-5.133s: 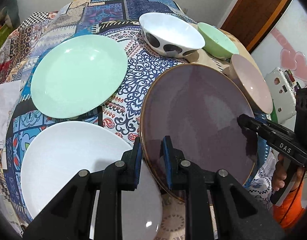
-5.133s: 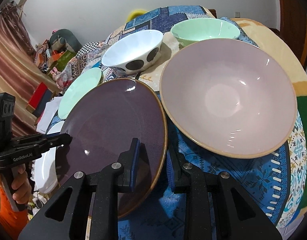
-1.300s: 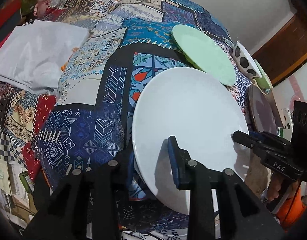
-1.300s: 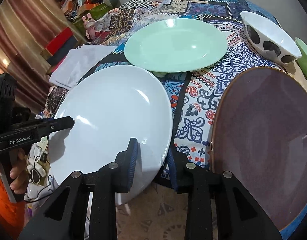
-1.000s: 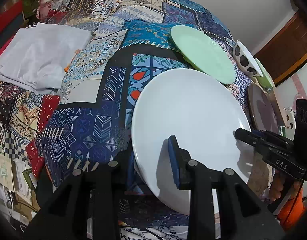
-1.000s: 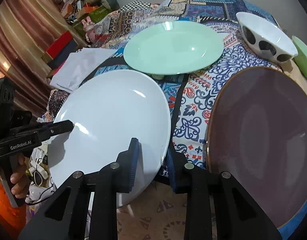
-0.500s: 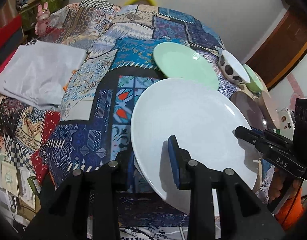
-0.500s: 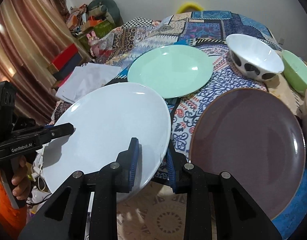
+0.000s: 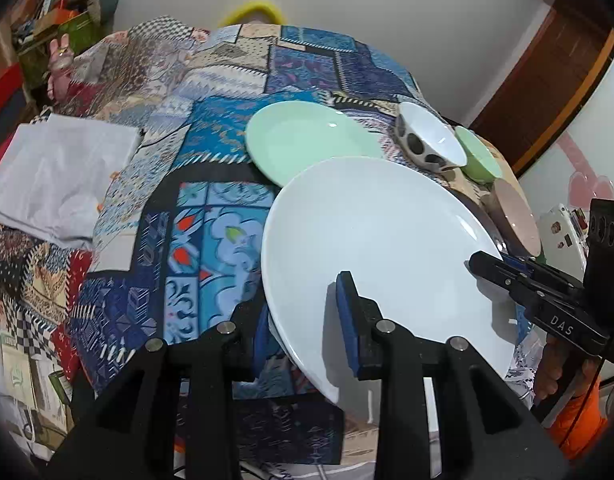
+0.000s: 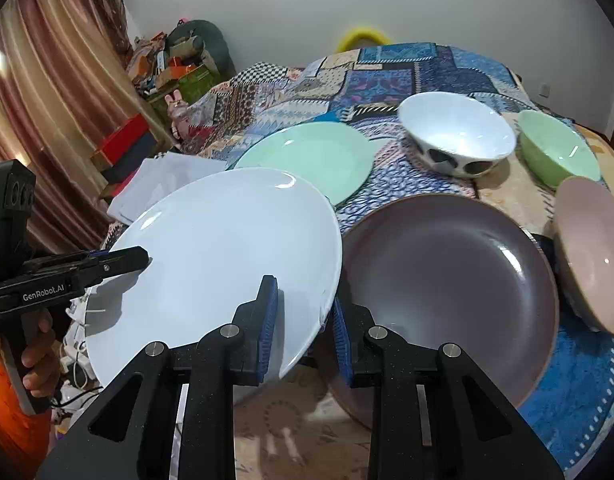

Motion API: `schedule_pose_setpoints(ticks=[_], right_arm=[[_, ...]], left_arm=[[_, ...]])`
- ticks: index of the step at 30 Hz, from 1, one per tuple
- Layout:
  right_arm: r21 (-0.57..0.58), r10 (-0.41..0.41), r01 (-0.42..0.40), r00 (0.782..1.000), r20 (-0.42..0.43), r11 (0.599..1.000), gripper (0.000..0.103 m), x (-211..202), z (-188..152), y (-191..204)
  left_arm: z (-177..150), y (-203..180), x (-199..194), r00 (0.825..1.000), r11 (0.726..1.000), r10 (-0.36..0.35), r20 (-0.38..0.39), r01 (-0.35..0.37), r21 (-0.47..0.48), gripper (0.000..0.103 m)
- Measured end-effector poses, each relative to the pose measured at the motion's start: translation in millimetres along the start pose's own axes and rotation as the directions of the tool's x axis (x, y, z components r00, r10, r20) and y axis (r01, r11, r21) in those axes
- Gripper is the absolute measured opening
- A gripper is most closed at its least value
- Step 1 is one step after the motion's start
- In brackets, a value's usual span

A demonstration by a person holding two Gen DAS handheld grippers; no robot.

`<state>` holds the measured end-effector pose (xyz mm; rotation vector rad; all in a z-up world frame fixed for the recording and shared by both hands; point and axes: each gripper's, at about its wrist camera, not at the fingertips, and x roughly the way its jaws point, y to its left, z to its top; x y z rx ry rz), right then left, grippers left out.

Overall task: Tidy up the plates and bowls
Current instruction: 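Carry the white plate over the purple plate, lower it and release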

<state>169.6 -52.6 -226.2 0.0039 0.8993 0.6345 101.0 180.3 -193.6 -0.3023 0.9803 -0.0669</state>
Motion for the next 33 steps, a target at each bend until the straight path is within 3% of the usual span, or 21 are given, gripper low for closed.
schedule_pose_setpoints(ticks=[16,33], right_arm=[[0.065,-0.030,0.026,0.998,0.057,0.998,0.024,-38.5,-10.4,-52.1],[0.147,-0.050,0.044,0.998,0.039,0.988,0.024,-40.9,-26.3,-103.8]], left_arm=[[14.3,-65.4,20.4,1.000,0.997,-0.027,-0.011,0.028,0.071,0.031],[24.0,-107.3,75.0,0.996,0.993,-0.035,-0.088,0.044,0.108,0.031]])
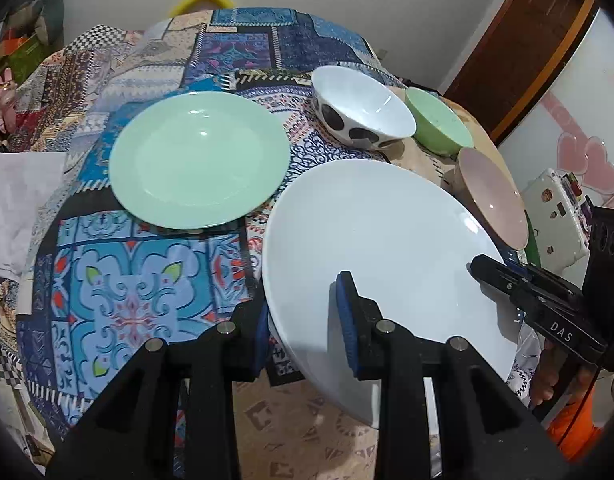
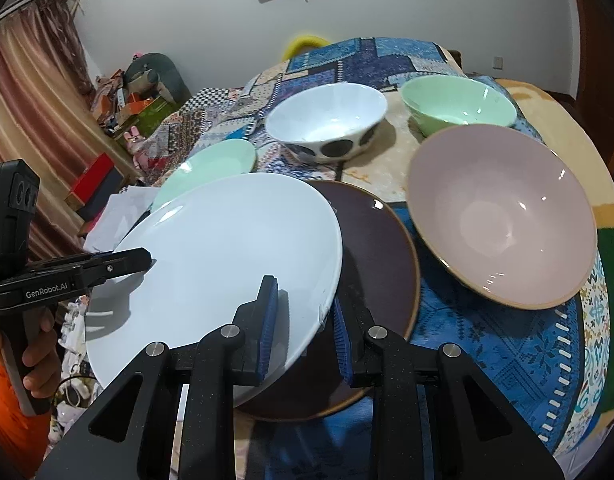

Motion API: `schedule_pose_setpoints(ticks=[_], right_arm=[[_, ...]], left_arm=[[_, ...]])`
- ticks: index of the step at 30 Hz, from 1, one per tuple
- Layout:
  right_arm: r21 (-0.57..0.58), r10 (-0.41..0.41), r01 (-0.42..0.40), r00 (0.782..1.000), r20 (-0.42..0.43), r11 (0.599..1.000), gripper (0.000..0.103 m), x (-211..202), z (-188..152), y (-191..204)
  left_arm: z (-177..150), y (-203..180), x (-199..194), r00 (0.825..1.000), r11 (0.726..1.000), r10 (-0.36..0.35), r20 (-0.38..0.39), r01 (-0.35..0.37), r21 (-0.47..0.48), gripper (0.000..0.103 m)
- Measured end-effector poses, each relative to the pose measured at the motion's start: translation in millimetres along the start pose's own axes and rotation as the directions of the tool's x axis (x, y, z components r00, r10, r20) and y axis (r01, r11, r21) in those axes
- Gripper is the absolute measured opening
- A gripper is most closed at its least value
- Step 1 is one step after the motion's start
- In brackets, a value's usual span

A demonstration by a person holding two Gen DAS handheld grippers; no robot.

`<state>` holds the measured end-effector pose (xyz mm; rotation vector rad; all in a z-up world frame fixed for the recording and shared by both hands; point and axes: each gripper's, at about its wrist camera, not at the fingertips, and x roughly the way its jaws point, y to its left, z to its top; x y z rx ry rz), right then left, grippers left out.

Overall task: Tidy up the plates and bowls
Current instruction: 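Carry the white plate over the purple plate, lower it and release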

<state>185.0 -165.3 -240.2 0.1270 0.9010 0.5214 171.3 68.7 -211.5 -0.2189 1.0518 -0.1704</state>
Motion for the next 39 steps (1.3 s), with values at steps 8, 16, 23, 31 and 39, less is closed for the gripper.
schedule_pose_setpoints(ticks=[8,16,23,31,39], right_arm=[[0.025,-0.012,0.012,1.000,-0.020,1.000,0.024,5.3,-1.9,-15.0],[0.048,-0.015,0.017,0.999,-0.036,0.999,0.024,10.7,-1.5,-23.6],[0.055,-0.015,0.018,0.999,-0.047,0.998,0.024,14.1,-1.8,-28.6],[0.058,-0.015,0.018,0.999,-0.046,0.998,0.024,14.9,1.9,-29.8],[0.066,-0.023,0.025,0.999,-0.038,0.997,0.023,12.1,3.6,-32.6]], left_arm=[[3.7,-7.3,19.4,0.999,1.000,-0.009,-0.031,0.010,0.016,0.031],[6.2,-10.1,32.2,0.999,0.999,-0.009,-0.047,0.010,0.030,0.031],[7.1,-10.0,39.5,0.998,0.999,-0.004,-0.059,0.006,0.035,0.031],[5.5,-9.4,47.5,0.997,0.999,0.013,-0.074,-0.009,0.045,0.032],[6.0,-15.4,52.9,0.996,0.998,0.028,-0.082,-0.023,0.064,0.032]])
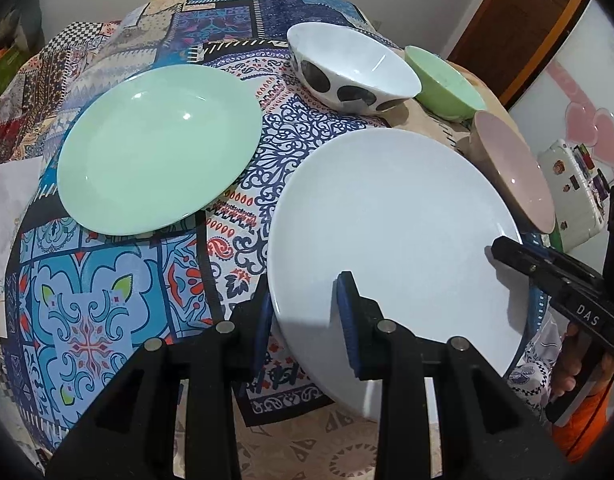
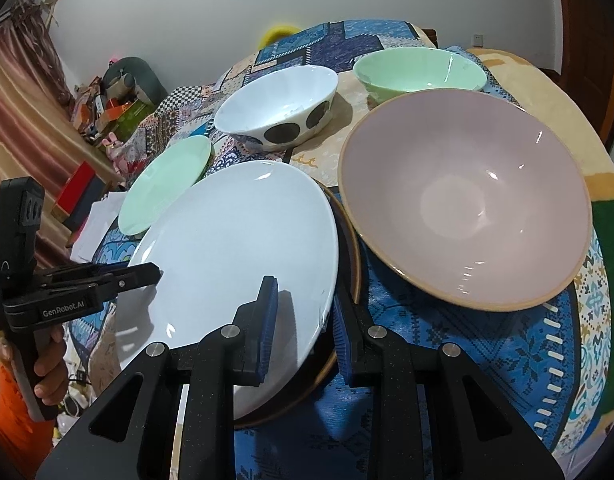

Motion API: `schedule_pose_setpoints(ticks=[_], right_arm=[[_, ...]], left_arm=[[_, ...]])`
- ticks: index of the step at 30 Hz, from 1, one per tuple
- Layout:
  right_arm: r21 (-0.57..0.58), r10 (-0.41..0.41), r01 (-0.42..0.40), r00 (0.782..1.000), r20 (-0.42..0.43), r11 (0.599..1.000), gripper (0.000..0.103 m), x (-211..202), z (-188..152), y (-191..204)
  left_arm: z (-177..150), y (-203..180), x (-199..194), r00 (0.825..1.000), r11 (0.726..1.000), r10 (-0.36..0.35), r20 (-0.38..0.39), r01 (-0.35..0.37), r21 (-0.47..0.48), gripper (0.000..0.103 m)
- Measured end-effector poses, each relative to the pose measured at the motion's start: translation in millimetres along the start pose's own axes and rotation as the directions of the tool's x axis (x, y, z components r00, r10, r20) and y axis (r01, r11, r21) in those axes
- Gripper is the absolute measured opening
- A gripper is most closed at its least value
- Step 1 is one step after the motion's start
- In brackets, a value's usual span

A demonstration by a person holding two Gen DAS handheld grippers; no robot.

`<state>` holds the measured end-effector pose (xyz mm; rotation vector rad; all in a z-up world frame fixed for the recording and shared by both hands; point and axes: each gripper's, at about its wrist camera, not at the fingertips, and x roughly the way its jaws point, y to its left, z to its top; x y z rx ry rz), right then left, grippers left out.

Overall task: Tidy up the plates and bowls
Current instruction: 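Carry the white plate over the purple plate, lower it and release, then close both grippers on the pale green plate rim and lift it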

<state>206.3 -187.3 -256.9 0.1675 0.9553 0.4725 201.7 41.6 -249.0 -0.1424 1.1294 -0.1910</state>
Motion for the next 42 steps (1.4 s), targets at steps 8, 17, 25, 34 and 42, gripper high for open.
schedule_pose_setpoints(ticks=[8,17,25,34,42], right_arm=[[-0.034,-0.026,0.026,1.000,-0.017,0.999,0.023,-2.6,0.7,4.8],[-0.074,-0.131,0.130,0.991,-0.015,0.989,0.026,-7.0,-1.3,9.2],[-0.125,-0.138,0.139,0.990,0.016,0.982,0.027,-20.1,1.8,20.5],[-0.186,-0.076,0.085,0.996,0.054,0.979,0.037,-17.7,19.1,51.3],[-0.260,-0.010,0.027,0.998,0.069,0.965,0.053,-0.4,45.4,90.8]], left_arm=[[-1.0,-2.8,2.0,1.000,1.000,0.009,0.000,-0.009,0.010,0.031],[-8.6,-2.5,-14.5,0.998,0.999,0.041,0.043,-0.042,0.027,0.038],[-15.5,3.5,-49.4,0.990,0.997,0.062,0.123,-0.066,0.027,0.052],[-12.6,33.0,-104.1,0.954,0.989,0.147,0.260,-0.146,-0.022,0.082],[7.1,82.2,-113.9,0.938,0.973,0.221,0.266,-0.193,-0.127,0.096]])
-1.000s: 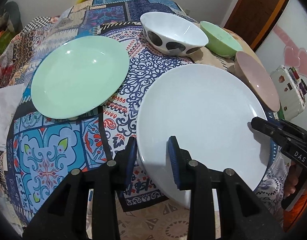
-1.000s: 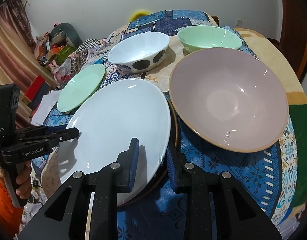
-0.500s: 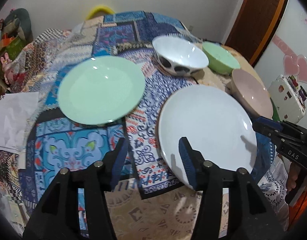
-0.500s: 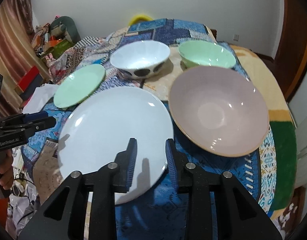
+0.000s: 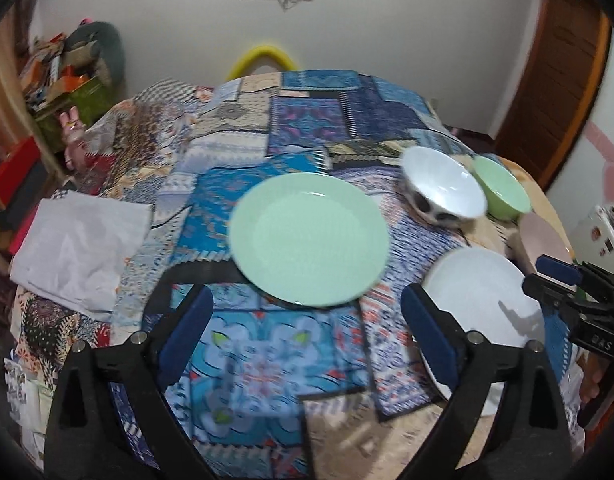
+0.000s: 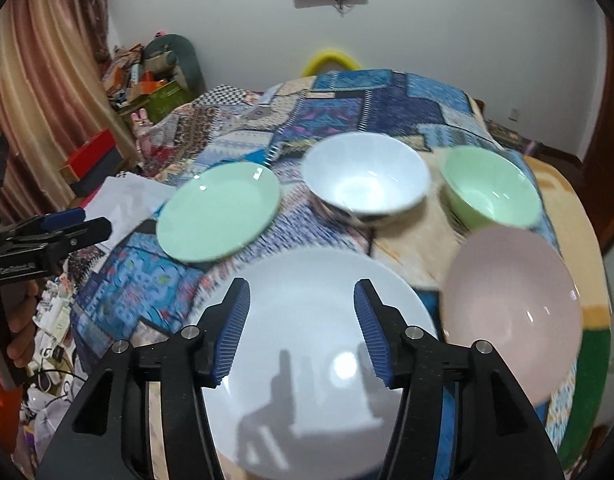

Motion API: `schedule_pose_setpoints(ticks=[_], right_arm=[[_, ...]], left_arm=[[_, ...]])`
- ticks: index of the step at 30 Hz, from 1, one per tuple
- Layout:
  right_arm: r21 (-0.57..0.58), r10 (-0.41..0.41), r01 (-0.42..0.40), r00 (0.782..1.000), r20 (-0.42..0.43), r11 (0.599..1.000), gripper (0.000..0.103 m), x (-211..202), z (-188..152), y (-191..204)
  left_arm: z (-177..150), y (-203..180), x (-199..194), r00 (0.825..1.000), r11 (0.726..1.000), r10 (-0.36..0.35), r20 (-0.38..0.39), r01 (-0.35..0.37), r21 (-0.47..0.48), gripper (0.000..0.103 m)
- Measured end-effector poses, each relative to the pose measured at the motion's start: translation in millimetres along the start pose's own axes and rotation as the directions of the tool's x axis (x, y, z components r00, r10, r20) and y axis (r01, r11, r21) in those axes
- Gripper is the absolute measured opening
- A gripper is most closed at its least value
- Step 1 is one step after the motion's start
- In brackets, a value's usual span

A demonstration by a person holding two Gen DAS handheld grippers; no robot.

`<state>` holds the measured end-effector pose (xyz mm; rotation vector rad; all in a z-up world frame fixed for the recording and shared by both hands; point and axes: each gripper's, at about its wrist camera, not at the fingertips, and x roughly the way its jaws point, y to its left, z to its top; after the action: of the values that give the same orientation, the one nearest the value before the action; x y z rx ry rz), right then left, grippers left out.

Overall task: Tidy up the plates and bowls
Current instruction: 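Close both grippers on the pale green plate rim and lift it, then carry the pale green plate with both grippers over the white plate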

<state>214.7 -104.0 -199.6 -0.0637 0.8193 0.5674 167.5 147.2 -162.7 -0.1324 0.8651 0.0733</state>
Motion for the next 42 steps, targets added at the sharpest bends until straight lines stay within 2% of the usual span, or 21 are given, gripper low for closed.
schedule_pose_setpoints(ticks=[4,8,13,17,19,21,23,25,29,32,37,42], right_arm=[[-0.020,0.021,-0.021,1.000,0.010,1.000,0.057,14.4,16.4,9.8],[-0.046,0.000,0.000,1.000,0.008,0.999,0.057,32.4,26.4,20.7],[-0.046,0.017,-0.018,0.999,-0.031,0.999,0.057,60.5,38.7,28.3],[-0.058,0.017,-0.022,0.997,-0.076,0.998,0.057,85.5,46.8,34.4],[-0.048,0.019,-0.024,0.994,-0.105,0.999,0.053,97.3,49.1,34.6],[-0.054,0.015,-0.023,0.991,-0.133,0.998,0.045,107.0,50.4,35.6],[-0.059,0.007,-0.017,0.987,-0.162,0.998,0.042,116.5,51.2,37.3],[-0.055,0.009,-0.020,0.981,-0.192,0.998,0.040,124.6,51.2,38.2],[-0.060,-0.019,0.006,0.972,-0.233,0.998,0.030,139.1,51.8,37.8],[-0.054,-0.025,0.012,0.967,-0.253,0.998,0.027,146.1,52.4,36.8],[-0.054,-0.020,0.005,0.961,-0.274,0.999,0.020,155.7,54.0,35.5],[0.017,0.042,-0.038,0.954,-0.298,0.999,0.019,163.3,58.9,25.9]], left_arm=[[11.2,21.1,17.1,0.999,0.999,0.030,-0.014,-0.030,-0.027,0.096],[19.5,38.7,42.4,0.997,0.998,0.059,-0.040,-0.060,-0.031,0.096],[22.4,56.8,73.3,0.995,0.998,0.054,-0.078,-0.056,-0.032,0.096],[25.0,69.2,94.9,0.995,0.998,0.058,-0.082,-0.061,-0.025,0.096],[27.4,75.0,103.8,0.996,0.999,0.045,-0.080,-0.047,-0.023,0.096],[29.4,80.1,114.3,0.996,0.999,0.021,-0.088,-0.023,-0.024,0.089],[31.1,82.5,123.2,0.994,1.000,0.006,-0.107,-0.008,-0.022,0.078],[32.3,84.5,132.3,0.991,1.000,-0.016,-0.132,0.013,-0.024,0.072],[33.4,88.9,147.0,0.984,0.998,-0.059,-0.168,0.053,-0.042,0.053],[35.1,89.9,156.8,0.978,0.997,-0.075,-0.193,0.067,-0.045,0.044],[38.6,87.3,162.6,0.975,0.995,-0.100,-0.200,0.096,-0.028,0.033],[40.3,80.6,166.1,0.972,0.993,-0.117,-0.204,0.117,-0.009,0.031]])
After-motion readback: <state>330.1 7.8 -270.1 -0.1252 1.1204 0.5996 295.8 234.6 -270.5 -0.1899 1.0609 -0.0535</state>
